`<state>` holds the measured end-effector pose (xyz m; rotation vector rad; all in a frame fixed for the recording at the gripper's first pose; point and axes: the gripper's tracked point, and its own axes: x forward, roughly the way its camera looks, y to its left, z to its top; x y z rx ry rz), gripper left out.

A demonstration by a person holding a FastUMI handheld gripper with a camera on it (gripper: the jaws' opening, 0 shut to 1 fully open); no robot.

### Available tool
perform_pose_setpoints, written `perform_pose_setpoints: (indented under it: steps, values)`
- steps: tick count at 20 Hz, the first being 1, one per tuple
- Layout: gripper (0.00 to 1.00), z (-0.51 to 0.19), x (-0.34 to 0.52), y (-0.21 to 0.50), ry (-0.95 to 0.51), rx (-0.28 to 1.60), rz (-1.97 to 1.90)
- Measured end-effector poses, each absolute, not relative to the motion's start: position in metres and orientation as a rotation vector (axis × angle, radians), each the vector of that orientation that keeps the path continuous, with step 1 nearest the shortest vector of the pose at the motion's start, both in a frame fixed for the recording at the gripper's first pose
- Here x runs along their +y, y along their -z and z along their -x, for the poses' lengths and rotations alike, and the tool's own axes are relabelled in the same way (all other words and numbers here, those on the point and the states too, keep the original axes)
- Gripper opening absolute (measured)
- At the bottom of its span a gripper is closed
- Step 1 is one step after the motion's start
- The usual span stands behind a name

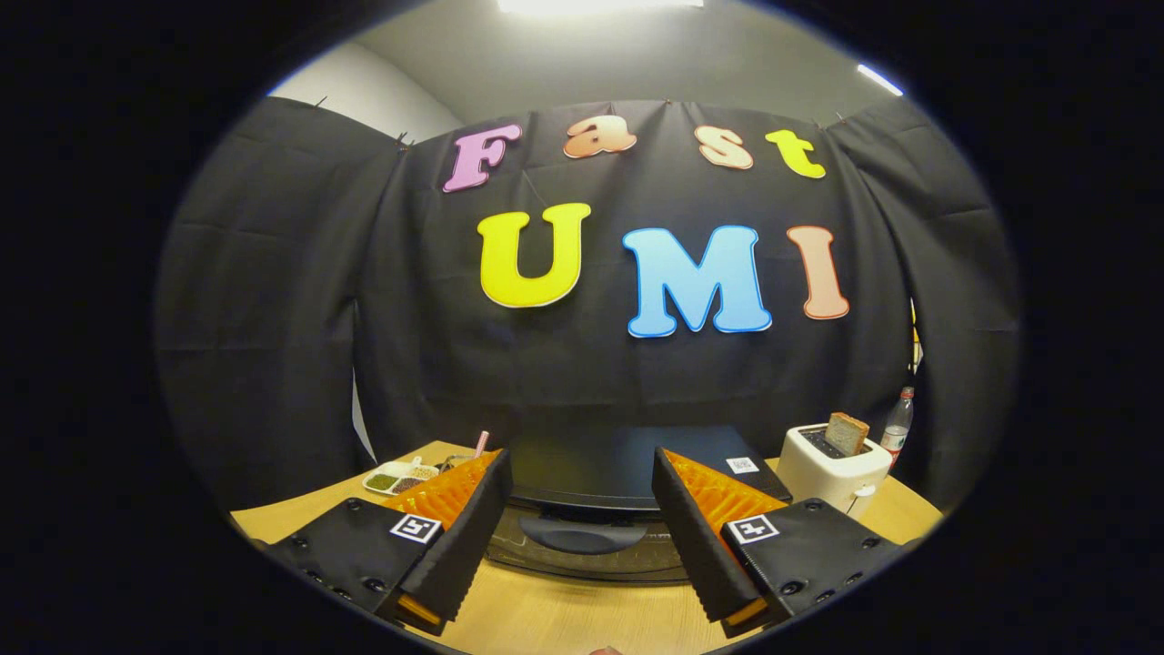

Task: Open the toaster oven, put the food inside, and close the toaster oven door.

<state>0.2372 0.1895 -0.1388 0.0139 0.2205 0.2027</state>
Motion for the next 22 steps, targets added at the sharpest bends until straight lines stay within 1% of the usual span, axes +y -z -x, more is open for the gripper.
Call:
perform_pose_setpoints:
  steps: [6,9,10,11,12,13,15,22]
  values:
    - [0.98,-0.261,0.199,0.192,-0.138,0.307,0.029]
    - [0.98,-0.258,0.199,0.224,-0.098,0.379,0.009]
    - [0.98,-0.264,0.200,0.215,-0.079,0.327,-0.008]
    - [0.99,-0.264,0.199,0.219,-0.067,0.342,-0.010]
    - [0.98,-0.266,0.200,0.217,-0.062,0.327,-0.007]
    - [1.00,-0.267,0.199,0.221,-0.061,0.327,0.000]
    - [1.00,-0.262,0.200,0.219,-0.065,0.310,0.009]
    - [0.99,-0.224,0.198,0.223,-0.071,0.300,0.008]
